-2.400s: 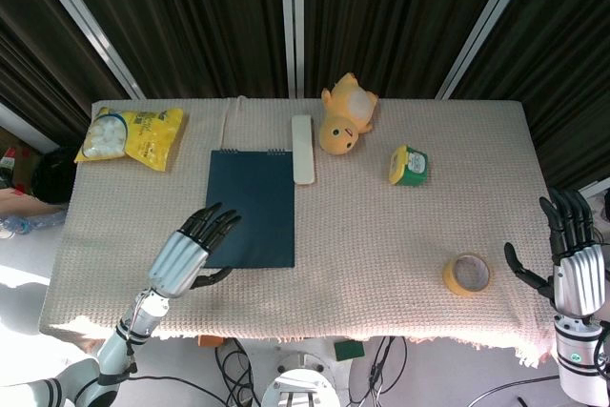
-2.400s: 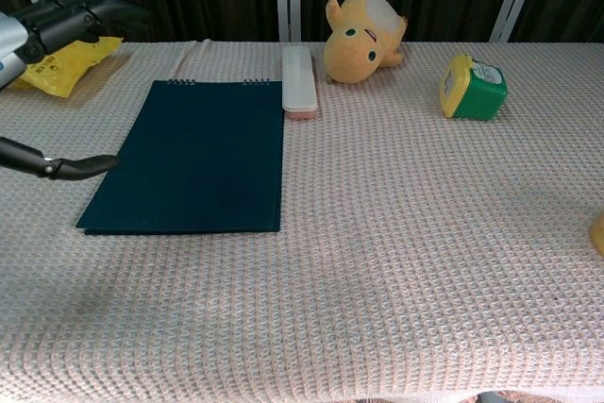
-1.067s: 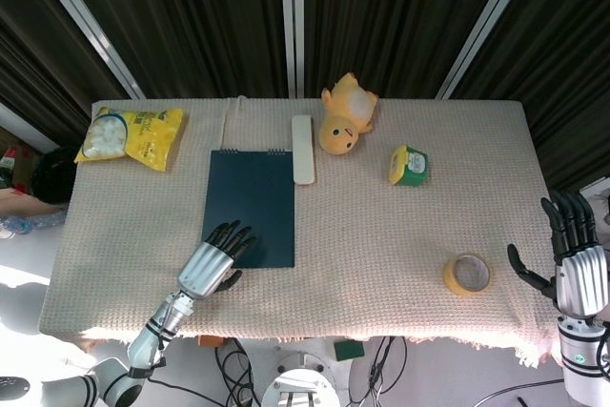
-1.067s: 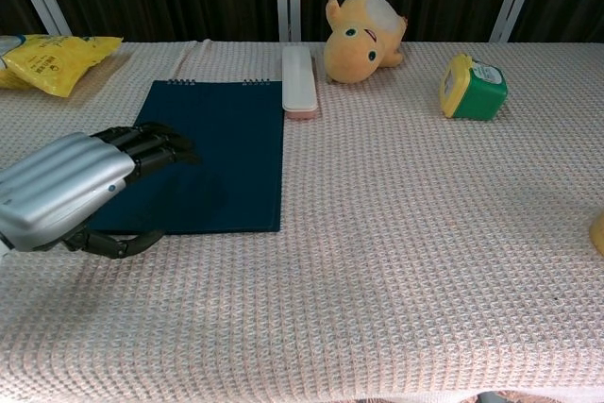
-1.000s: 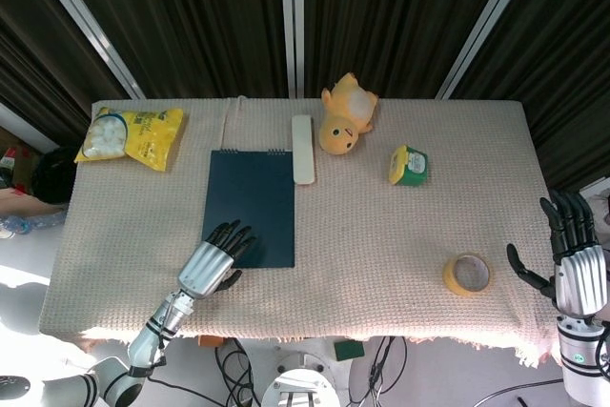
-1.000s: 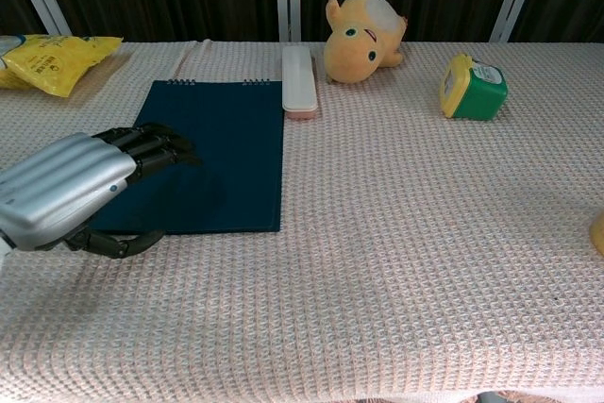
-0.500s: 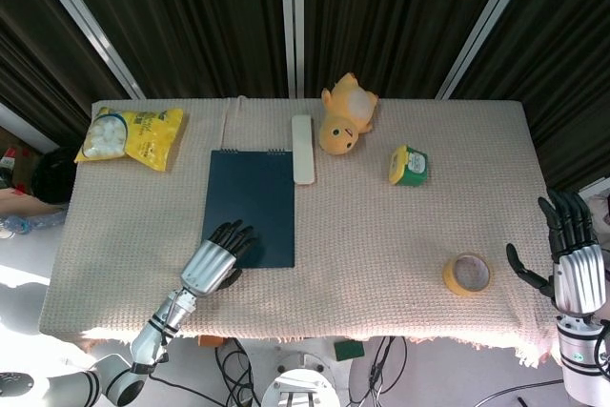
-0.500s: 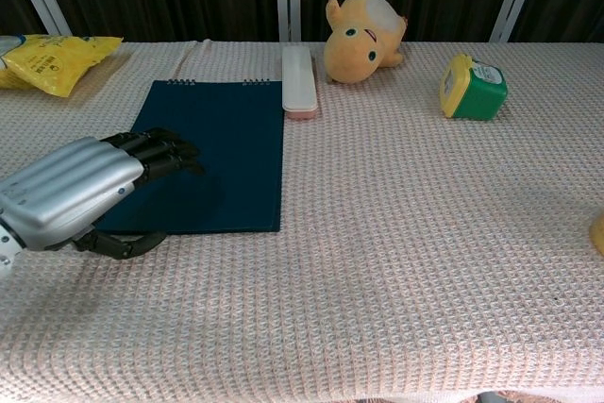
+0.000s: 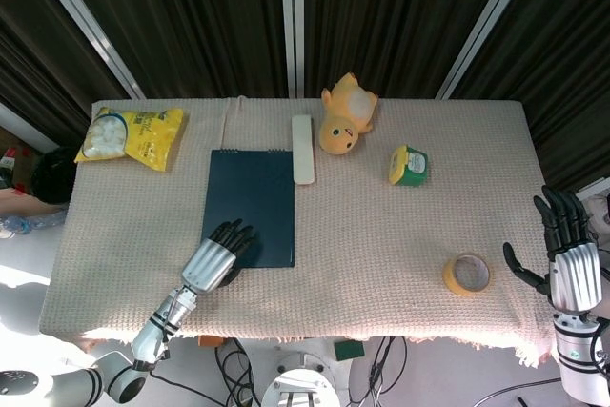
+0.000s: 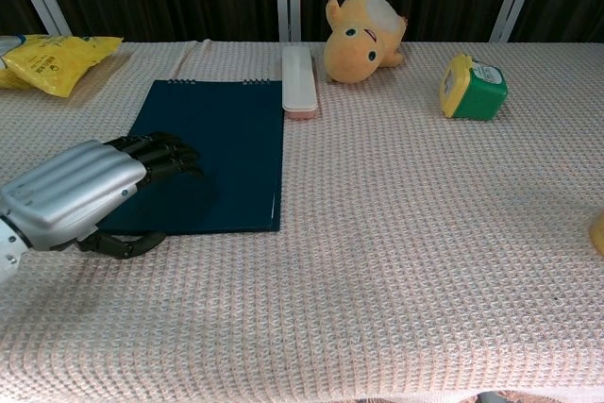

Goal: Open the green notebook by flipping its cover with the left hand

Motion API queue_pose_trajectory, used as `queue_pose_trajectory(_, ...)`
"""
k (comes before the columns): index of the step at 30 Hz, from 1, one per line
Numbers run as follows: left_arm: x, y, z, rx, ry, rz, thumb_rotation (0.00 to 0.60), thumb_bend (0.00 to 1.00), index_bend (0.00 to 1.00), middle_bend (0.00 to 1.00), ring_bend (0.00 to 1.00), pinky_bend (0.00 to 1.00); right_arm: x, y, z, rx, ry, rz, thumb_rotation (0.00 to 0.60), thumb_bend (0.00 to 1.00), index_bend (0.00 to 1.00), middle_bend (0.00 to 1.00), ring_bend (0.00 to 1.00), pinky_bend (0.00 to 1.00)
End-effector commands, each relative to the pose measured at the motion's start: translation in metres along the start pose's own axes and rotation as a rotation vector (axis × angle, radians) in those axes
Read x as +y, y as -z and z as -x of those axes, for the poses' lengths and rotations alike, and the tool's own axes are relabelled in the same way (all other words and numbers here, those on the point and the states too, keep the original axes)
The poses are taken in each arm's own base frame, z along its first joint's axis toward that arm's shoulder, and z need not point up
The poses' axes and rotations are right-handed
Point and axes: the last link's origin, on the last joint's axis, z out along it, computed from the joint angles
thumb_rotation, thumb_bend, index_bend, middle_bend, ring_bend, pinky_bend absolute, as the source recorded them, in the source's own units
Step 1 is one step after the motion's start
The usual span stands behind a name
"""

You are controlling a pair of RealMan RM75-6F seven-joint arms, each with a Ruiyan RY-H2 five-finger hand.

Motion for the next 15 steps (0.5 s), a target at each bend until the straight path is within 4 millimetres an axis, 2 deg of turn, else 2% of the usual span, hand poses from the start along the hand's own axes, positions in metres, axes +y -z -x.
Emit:
queue_pose_trajectory(1, -0.0004, -0.0006, 0.0000, 0.003, 0.000, -0.001, 0.594, 0.31, 0.23, 0.13, 0.05, 0.17, 0.0000, -0.0001, 0.0006, -0.001, -0.001, 0.002, 0.600, 0.34, 0.00, 0.00, 0.00, 0.00)
queue_pose_trajectory(10, -0.0040, -0.0037, 0.0022, 0.007, -0.011, -0.011, 0.600, 0.34, 0.29, 0.15, 0.05, 0.17, 0.0007, 0.0011, 0.0026, -0.009, 0.000, 0.007, 0.600, 0.34, 0.00, 0.00, 0.00, 0.00)
queue_pose_trajectory(15, -0.0070, -0.0057, 0.0048, 0.007, -0.032, -0.014, 0.600, 0.34, 0.37, 0.18, 0.05, 0.17, 0.0013, 0.0010, 0.0028, -0.009, 0.001, 0.008, 0.600, 0.34, 0.00, 0.00, 0.00, 0.00)
